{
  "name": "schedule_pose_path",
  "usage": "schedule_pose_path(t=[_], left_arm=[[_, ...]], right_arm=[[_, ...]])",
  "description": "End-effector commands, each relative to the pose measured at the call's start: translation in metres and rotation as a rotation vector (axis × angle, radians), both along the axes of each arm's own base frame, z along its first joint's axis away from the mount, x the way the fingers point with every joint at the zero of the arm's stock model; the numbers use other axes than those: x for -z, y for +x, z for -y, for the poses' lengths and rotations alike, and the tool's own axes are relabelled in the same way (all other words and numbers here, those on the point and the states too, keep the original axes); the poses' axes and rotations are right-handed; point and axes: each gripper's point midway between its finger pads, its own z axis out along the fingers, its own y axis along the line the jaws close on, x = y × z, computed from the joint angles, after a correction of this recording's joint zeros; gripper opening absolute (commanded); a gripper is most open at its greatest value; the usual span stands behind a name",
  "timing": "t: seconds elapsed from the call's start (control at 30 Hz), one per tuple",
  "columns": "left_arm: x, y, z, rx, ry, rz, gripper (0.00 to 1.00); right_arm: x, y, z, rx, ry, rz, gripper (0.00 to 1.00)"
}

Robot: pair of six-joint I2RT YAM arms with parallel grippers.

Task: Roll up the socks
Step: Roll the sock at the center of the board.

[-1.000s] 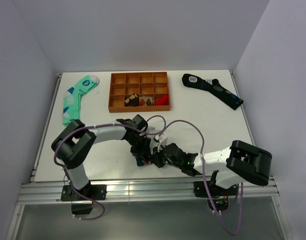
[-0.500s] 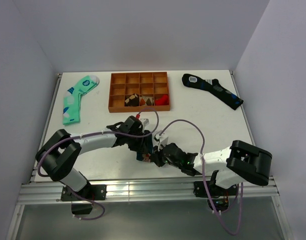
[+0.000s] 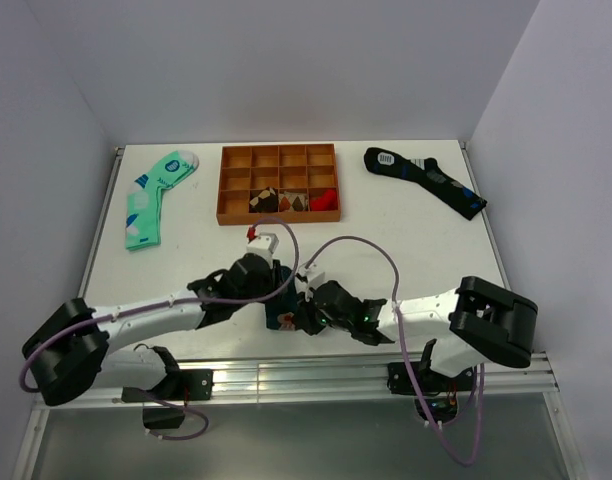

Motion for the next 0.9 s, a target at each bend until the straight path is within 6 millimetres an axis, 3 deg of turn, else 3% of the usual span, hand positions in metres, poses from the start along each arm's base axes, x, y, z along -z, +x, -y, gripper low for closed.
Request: schedule_pose_path(t=[0.0, 0.17, 0.43, 0.47, 0.87], left_arm=[[-0.019, 0.003, -0.003, -0.098, -0.065, 0.141, 0.4], [-0.029, -0.017, -0.008, -0.121, -0.162, 0.232, 0.4], [-0.042, -0.041, -0.012, -0.091, -0.226, 0.31, 0.41], [-0.041, -0.043, -0.014, -0.091, -0.225, 0.316, 0.41], [-0.017, -0.072, -0.012, -0.078, -0.216, 0.324, 0.38]], right_arm=[[0.024, -0.019, 0.015, -0.025, -0.136, -0.114, 0.08], [0.019, -0.024, 0.011, -0.037, -0.171, -0.174, 0.09], [0.015, -0.026, 0.02, -0.043, -0.232, -0.28, 0.1], [0.017, -0.027, 0.027, -0.043, -0.264, -0.301, 0.1], [0.001, -0.016, 0.026, -0.076, -0.369, -0.336, 0.1]])
